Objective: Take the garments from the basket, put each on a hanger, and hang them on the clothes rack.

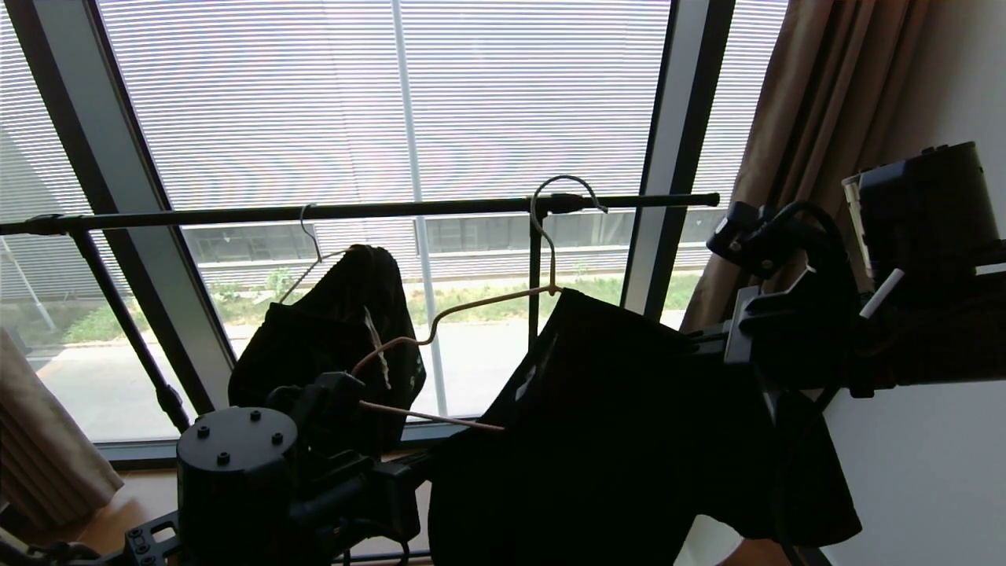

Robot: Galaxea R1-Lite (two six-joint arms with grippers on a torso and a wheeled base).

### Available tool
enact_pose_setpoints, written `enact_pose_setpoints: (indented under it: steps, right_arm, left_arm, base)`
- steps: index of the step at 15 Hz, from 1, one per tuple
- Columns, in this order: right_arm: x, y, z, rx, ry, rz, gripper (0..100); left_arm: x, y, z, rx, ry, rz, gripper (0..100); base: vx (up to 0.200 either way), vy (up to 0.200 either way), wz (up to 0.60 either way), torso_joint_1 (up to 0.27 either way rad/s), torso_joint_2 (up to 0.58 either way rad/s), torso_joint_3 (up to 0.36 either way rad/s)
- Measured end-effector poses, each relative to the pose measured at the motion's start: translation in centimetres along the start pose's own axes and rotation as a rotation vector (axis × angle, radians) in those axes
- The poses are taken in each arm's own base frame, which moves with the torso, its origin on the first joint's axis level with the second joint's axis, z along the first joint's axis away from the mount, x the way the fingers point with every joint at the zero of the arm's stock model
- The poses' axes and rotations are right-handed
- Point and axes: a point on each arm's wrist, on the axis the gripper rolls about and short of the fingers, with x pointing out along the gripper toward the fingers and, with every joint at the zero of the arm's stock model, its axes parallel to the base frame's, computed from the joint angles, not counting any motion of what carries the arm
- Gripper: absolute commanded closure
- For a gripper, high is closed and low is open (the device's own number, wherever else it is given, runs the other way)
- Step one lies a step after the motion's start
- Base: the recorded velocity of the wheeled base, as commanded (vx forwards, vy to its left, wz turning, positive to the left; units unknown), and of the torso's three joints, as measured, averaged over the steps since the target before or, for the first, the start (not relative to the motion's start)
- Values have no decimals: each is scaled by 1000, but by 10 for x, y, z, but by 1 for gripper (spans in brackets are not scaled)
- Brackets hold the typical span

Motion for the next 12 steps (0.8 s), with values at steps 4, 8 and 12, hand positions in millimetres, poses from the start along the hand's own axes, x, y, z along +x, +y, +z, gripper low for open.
enact_pose_setpoints:
  steps: [4, 8, 12]
  right_arm:
    - [-7, -6, -11, 25, -3, -5, 100]
    - [-11, -12, -25, 45, -6, -32, 100]
    - [-17, -15, -33, 62, -1, -57, 100]
  left_arm:
    - [-4, 11, 7, -17, -32, 42, 100]
    - [-7, 18, 12, -29, -56, 66, 100]
    - [-10, 24, 17, -40, -75, 80, 100]
  base:
    - [0, 0, 0, 0, 0, 0]
    - [0, 0, 0, 0, 0, 0]
    - [0, 0, 0, 0, 0, 0]
